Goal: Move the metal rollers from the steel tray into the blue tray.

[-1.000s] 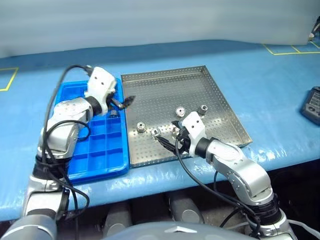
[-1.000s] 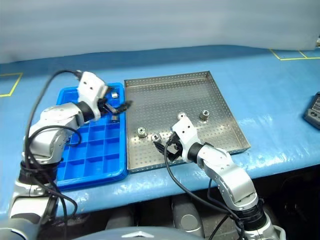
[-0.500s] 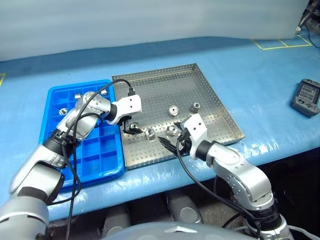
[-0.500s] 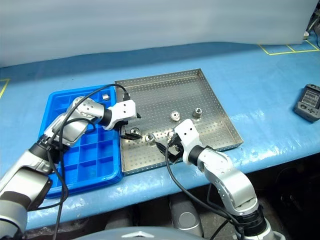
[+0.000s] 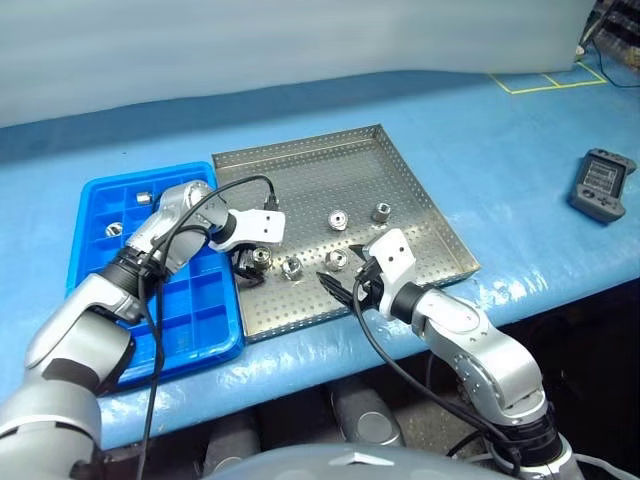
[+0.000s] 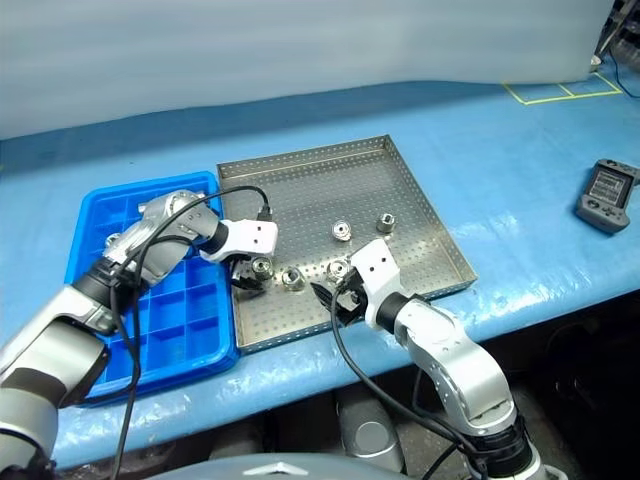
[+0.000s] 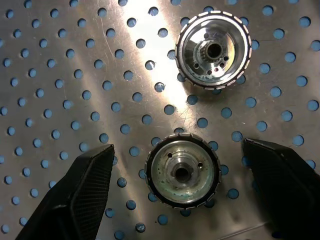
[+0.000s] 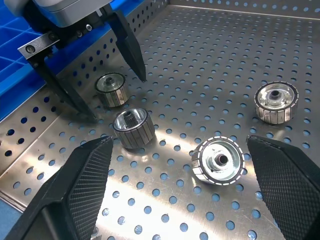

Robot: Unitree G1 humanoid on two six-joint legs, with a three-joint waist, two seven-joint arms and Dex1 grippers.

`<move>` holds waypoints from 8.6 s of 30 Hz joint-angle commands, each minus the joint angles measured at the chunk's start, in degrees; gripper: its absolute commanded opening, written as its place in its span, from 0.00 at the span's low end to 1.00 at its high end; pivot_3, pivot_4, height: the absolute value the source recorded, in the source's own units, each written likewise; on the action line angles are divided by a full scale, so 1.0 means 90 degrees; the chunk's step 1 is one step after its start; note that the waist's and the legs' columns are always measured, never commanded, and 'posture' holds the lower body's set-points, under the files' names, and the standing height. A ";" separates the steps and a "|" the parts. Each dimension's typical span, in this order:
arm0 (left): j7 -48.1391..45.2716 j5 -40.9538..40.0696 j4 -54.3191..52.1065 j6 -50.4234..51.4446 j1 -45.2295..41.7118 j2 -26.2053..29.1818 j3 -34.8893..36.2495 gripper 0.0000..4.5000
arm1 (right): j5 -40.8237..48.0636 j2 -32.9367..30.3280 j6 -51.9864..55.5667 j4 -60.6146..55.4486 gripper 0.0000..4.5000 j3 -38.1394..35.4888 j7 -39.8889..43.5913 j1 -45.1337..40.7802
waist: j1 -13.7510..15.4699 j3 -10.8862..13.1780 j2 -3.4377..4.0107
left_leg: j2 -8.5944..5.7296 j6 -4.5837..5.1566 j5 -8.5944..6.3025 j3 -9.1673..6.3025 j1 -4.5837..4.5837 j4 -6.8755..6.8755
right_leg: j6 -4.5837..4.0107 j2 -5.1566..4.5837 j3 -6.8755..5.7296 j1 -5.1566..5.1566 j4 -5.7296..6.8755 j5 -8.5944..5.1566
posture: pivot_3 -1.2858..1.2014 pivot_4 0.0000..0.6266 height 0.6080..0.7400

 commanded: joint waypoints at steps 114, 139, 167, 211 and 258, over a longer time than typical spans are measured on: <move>0.5251 -0.2661 -0.4025 0.2820 0.3091 -0.1616 0.3910 0.38 | -0.0239 0.0128 -0.0188 -0.0193 1.00 0.0308 0.0313 -0.0349 | 0.0028 0.0000 -0.0002 | 0.0002 -0.0002 0.0001 -0.0003 0.0011 -0.0004 | 0.0001 0.0001 0.0000 0.0007 0.0000 0.0005 | 0.45 0.24 1.00; 0.7808 -0.2350 -0.7956 0.3332 0.7928 -0.3177 0.6093 0.38 | -0.0271 0.0462 -0.1025 0.1425 1.00 0.1606 0.1979 -0.1985 | 0.1666 0.0000 -0.0015 | 0.0000 -0.0004 0.0002 -0.0009 0.0017 0.0013 | -0.0053 -0.0006 -0.0020 0.0018 -0.0003 -0.0023 | 0.59 0.24 1.00; 0.7023 -0.2441 -0.6684 0.1555 0.6071 -0.2810 0.4156 1.00 | -0.1001 0.0892 -0.0193 0.1112 1.00 -0.0256 -0.0646 -0.1320 | 0.1293 -0.0002 -0.0014 | 0.0002 -0.0005 0.0001 0.0006 0.0014 0.0011 | -0.0053 -0.0006 -0.0012 0.0012 -0.0005 -0.0022 | 0.48 0.24 1.00; 0.5938 -0.3070 -0.6799 0.1518 0.6355 -0.2110 0.2604 1.00 | -0.1604 0.2022 0.0067 0.3125 1.00 -0.1055 -0.2017 -0.2127 | 0.0877 0.0005 -0.0001 | 0.0002 -0.0003 0.0001 0.0004 0.0014 -0.0005 | -0.0049 -0.0003 -0.0005 0.0007 -0.0004 -0.0021 | 0.50 0.24 1.00; 0.6284 -0.3074 -0.6876 0.1445 0.6607 -0.2148 0.2701 1.00 | -0.1923 0.2869 -0.1835 0.5960 0.39 -0.0787 -0.2083 -0.3259 | 0.1171 0.0009 0.0006 | 0.0004 -0.0003 0.0001 0.0001 0.0016 -0.0014 | -0.0053 -0.0002 -0.0011 0.0004 -0.0004 -0.0023 | 0.53 0.24 1.00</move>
